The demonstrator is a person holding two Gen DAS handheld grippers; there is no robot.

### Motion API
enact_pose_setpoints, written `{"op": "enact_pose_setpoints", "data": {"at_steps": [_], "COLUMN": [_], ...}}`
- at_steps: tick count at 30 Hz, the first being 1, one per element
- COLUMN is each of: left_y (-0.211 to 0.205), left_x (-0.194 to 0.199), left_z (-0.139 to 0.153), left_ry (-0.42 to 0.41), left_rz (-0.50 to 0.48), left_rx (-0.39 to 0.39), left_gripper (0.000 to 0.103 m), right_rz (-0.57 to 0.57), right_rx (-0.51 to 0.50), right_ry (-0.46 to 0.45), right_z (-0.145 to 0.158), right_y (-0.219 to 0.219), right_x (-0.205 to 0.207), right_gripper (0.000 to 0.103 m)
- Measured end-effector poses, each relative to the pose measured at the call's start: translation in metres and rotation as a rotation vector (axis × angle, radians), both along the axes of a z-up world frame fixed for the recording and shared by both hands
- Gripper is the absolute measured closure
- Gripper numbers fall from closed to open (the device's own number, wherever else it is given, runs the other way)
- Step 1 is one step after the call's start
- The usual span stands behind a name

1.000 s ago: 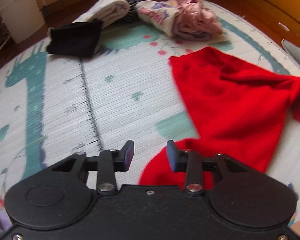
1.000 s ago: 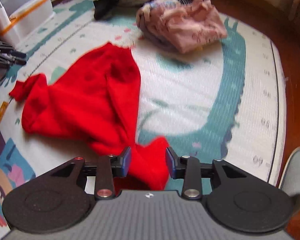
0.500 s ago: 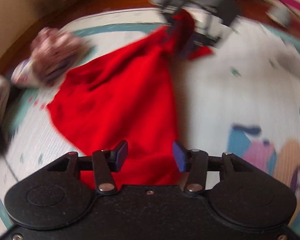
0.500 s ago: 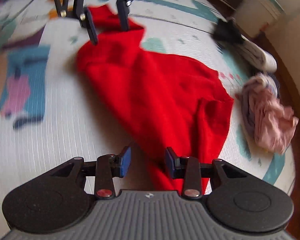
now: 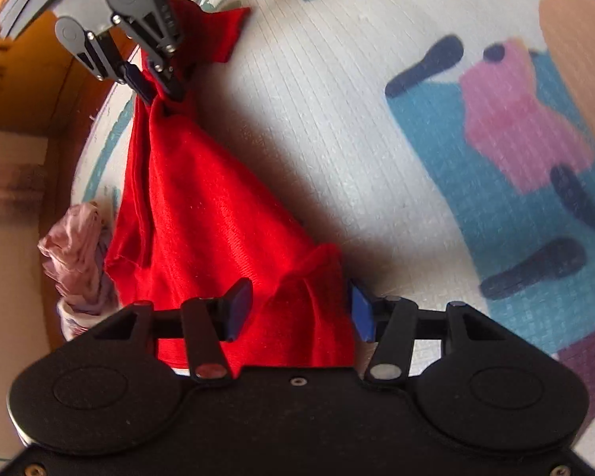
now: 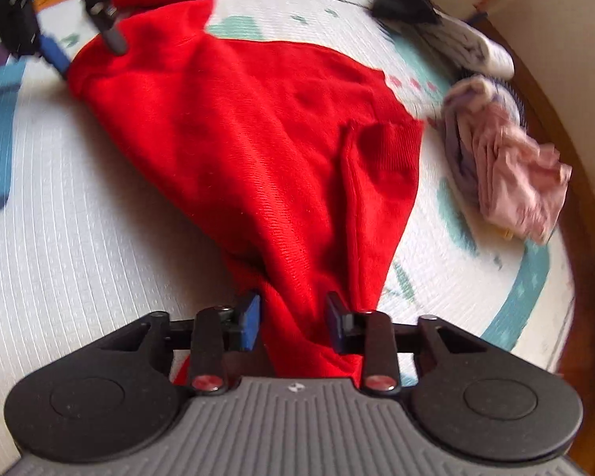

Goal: Fold clothes

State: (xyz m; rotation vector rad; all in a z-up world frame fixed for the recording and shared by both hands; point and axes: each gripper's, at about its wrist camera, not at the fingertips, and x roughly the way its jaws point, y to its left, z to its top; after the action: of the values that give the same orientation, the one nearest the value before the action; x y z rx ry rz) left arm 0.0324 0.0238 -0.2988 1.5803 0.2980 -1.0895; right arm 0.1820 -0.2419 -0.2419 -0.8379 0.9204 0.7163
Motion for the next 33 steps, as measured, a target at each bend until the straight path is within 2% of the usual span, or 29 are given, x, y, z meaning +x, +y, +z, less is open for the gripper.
{"op": "enact_pose_setpoints", "data": {"at_steps": [2,3,5,8,10,14,17,19,23,25,31,33], "left_y": [0.0,0.001,0.003,0.011,0.014,0.024,0.031,0.032,0.044,0.045,0.043,0.044], "left_x": [0.001,0.005,0.014,0.042,0.066,0.131,0.168,0.187,0.22,0.229,0.256,0.262], "left_z": [-0.001,0.004,0.015,0.046,0.068,0.118,0.131,0.13,0.118,0.111,0.087,0.071], "left_ry": [-0.028,-0.004,0.06,0.248,0.361,0.668,0.802,0.849,0.928,0.923,0.869,0.83], "left_rz": [-0.002,0.025,0.087,0.237,0.356,0.672,0.866,0.977,1.203,1.273,1.432,1.494], "left_rx": [-0.022,-0.039,-0.083,-0.214,-0.312,-0.636,-0.813,-0.869,-0.947,-0.938,-0.874,-0.825], "left_gripper": [0.069,0.086,0.088,0.09,0.091,0.091,0.092,0.093,0.093,0.093,0.093,0.092], "right_rz": [-0.053,-0.078,-0.102,-0.112,-0.137,-0.228,-0.24,-0.217,-0.108,-0.039,0.172,0.205], "right_rx": [0.072,0.111,0.179,0.24,0.246,0.253,0.231,0.252,0.319,0.337,0.197,0.139], "right_ry": [0.078,0.117,0.188,0.248,0.227,0.17,0.113,0.069,0.008,-0.009,-0.04,-0.064], "right_z": [0.003,0.005,0.013,0.026,0.033,0.034,0.034,0.041,0.057,0.062,0.039,0.027], "right_y": [-0.007,-0.01,-0.019,-0.032,-0.039,-0.044,-0.038,-0.034,-0.017,-0.004,0.046,0.06], "right_x": [0.011,0.016,0.025,0.036,0.043,0.055,0.054,0.046,0.023,0.011,-0.024,-0.031], "right_gripper": [0.081,0.081,0.082,0.082,0.082,0.082,0.081,0.081,0.08,0.079,0.073,0.065]}}
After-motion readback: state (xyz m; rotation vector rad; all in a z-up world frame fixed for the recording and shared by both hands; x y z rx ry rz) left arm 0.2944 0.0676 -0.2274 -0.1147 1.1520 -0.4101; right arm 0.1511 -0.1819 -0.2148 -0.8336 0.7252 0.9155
